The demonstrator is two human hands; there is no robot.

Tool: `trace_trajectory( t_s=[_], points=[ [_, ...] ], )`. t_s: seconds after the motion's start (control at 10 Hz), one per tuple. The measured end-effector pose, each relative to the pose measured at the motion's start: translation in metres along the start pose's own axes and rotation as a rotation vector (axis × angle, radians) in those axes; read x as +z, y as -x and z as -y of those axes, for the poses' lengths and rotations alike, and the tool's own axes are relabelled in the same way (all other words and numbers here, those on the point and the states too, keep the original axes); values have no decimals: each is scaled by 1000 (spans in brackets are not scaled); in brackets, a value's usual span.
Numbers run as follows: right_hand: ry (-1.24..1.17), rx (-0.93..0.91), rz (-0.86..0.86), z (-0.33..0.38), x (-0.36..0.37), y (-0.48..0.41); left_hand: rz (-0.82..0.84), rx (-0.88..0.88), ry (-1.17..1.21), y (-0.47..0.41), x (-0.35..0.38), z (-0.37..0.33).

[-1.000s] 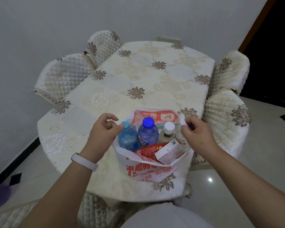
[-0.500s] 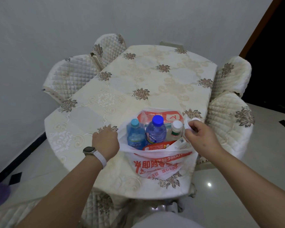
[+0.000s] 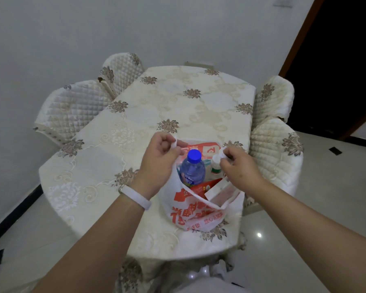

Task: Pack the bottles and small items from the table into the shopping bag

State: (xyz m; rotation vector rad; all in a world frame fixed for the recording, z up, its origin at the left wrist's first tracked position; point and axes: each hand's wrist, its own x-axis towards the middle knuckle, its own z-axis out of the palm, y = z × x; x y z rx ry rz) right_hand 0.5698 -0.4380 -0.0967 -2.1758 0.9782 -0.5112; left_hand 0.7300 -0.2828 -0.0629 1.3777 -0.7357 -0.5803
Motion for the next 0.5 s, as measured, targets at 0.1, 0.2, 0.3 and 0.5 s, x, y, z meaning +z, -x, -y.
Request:
trace_trajectory(
  t_s=[0.1,0.2,0.3,0.5],
  points=[
    [34,-26,-14,11,3,0,152,18,-160,2,15,-4],
    [29,-60,-21,13,1,3,238,100,-492,6,17,-3],
    [111,-73,-21,10,-5,8,225,264,-872,12,11,0],
    [243,-80,-90,1,-19,36,84,455,-882,29,-9,17]
  ],
)
